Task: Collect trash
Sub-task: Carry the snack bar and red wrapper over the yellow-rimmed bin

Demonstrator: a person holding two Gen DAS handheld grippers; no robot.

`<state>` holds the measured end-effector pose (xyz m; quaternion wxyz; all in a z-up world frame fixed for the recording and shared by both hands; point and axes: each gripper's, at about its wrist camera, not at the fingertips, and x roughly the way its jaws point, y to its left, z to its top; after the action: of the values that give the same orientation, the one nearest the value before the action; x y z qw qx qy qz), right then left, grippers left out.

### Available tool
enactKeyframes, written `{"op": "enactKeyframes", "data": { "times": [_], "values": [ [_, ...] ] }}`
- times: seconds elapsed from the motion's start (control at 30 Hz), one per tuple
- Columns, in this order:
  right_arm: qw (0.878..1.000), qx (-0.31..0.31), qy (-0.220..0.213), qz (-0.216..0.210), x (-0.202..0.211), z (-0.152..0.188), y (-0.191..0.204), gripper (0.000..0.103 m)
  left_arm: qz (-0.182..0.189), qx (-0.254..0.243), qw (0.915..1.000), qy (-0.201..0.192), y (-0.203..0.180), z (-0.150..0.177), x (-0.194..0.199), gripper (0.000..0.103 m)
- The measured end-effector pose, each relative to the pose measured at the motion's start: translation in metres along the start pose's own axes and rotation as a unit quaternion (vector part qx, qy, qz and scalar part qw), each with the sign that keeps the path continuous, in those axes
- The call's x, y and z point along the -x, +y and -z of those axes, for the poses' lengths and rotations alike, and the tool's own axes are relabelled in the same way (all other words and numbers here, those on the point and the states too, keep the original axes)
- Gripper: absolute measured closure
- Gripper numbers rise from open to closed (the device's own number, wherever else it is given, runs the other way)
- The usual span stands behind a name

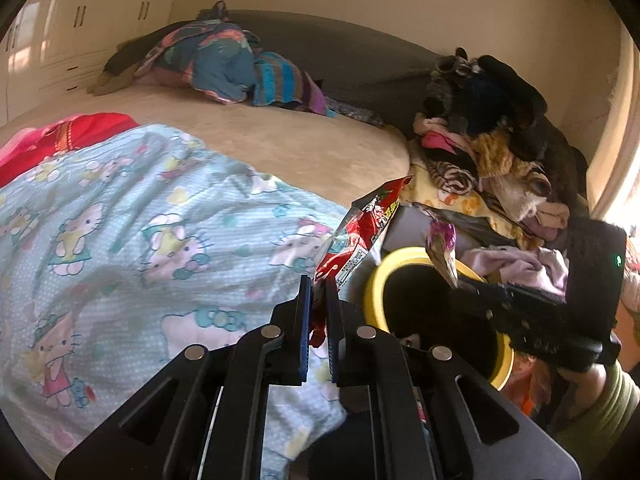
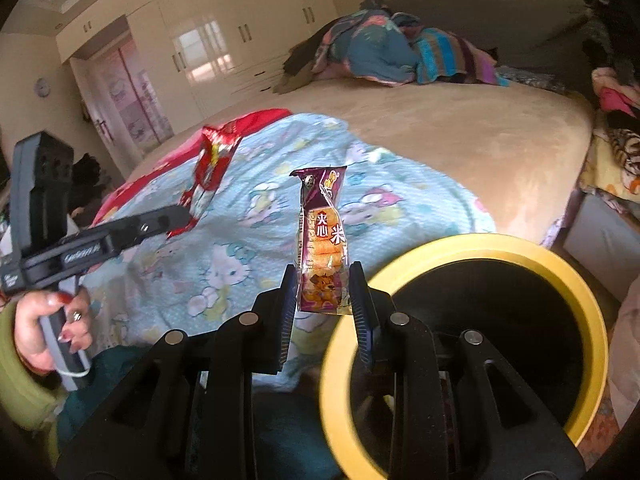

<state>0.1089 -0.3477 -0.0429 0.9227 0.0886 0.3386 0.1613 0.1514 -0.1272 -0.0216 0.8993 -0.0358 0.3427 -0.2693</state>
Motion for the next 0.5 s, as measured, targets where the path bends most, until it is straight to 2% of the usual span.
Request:
{"op": "enactKeyframes", "data": {
  "times": [0.5],
  "values": [
    [0.998,-0.026,-0.019,0.053,0.030,0.001,-0.047,0.082,0.030,-0.046,0.9983,0.020,-0.049,0.016,-0.002,0.096]
  ]
}}
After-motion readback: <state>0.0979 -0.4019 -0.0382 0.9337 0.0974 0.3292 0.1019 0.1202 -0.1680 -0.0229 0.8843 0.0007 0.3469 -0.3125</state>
